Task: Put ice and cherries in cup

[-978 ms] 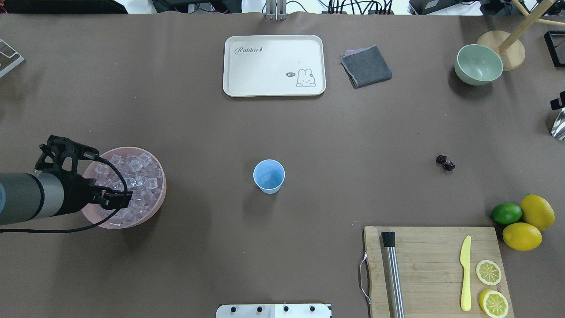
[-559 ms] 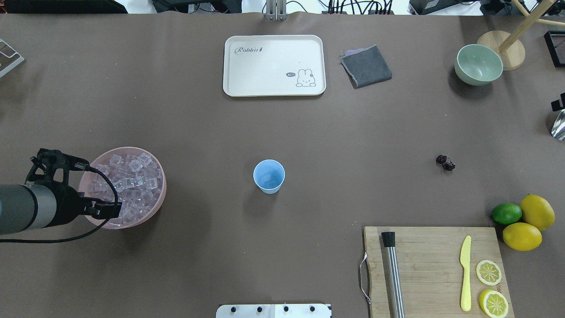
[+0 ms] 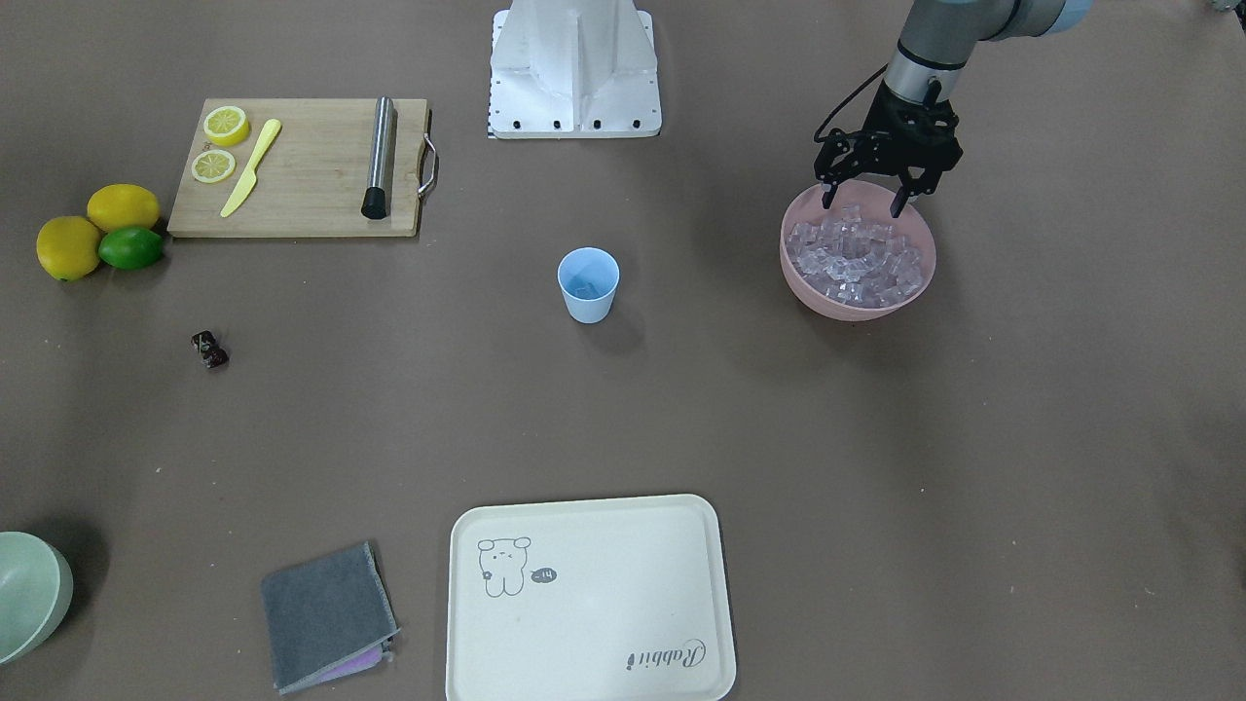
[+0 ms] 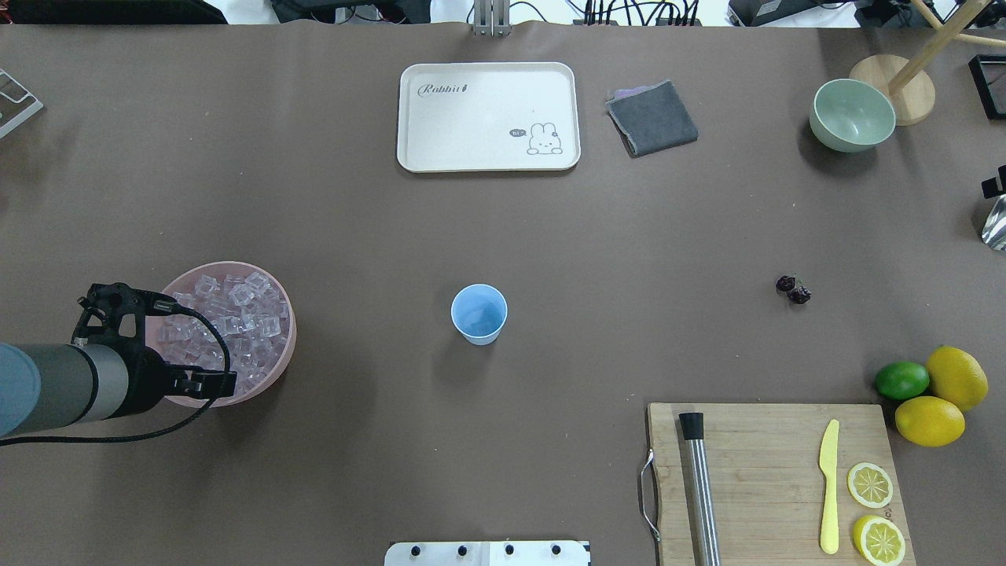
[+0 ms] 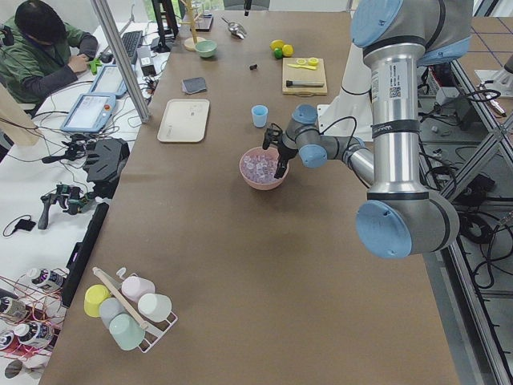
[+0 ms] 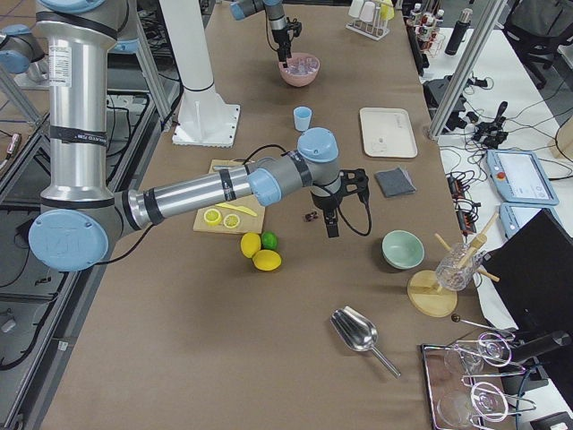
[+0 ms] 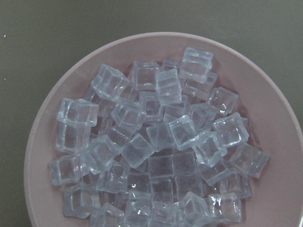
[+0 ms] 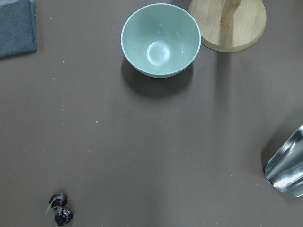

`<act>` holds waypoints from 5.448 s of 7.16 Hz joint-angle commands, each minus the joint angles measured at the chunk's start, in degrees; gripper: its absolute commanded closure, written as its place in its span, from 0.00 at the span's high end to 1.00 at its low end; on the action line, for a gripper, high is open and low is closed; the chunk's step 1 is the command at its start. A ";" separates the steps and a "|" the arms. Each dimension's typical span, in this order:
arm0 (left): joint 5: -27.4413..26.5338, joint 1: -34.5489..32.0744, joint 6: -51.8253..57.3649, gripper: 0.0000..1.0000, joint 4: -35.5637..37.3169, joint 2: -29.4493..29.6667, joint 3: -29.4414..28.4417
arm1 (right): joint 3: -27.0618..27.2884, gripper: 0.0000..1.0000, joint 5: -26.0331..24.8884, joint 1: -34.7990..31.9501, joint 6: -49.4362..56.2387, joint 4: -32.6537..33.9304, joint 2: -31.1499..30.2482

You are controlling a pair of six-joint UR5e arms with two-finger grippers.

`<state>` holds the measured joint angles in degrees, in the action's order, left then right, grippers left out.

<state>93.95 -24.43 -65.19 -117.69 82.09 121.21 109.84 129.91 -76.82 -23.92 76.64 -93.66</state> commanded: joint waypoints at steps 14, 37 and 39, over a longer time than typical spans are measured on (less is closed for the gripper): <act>0.09 2.20 -2.84 0.45 0.09 3.60 -3.35 | -0.07 1.00 -0.01 0.00 0.01 0.00 0.23; -6.83 1.21 -19.54 0.26 -4.12 39.46 -18.56 | 0.02 1.00 -0.01 0.00 -0.07 0.00 0.67; -9.22 2.80 -19.37 0.86 -4.57 39.29 -18.82 | 0.02 1.00 -0.01 0.00 -0.07 0.09 0.67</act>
<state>85.78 -22.49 -84.61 -122.06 121.47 102.52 109.86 129.90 -76.82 -23.99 76.71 -93.00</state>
